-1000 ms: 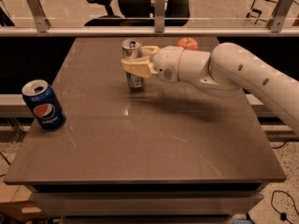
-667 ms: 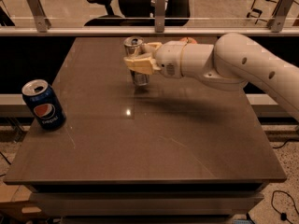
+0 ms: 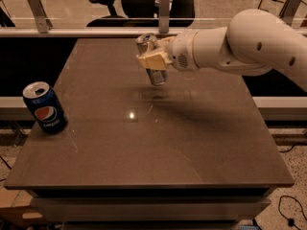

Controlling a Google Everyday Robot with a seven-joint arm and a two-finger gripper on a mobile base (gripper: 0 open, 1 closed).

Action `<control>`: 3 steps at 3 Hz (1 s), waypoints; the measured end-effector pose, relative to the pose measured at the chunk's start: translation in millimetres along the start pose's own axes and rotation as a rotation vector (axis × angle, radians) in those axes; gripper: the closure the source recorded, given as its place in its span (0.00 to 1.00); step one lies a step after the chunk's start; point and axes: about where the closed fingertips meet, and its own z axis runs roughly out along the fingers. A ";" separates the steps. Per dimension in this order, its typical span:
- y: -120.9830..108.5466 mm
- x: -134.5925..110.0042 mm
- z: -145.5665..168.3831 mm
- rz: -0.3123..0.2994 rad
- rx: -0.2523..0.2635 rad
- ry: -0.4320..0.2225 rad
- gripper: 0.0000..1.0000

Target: Knock redbull can over

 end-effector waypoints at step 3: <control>-2.5 -2.9 -14.1 -0.031 0.063 0.277 1.00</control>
Offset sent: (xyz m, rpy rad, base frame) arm -0.0043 -0.0234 0.0080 -0.2803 0.1043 -0.0974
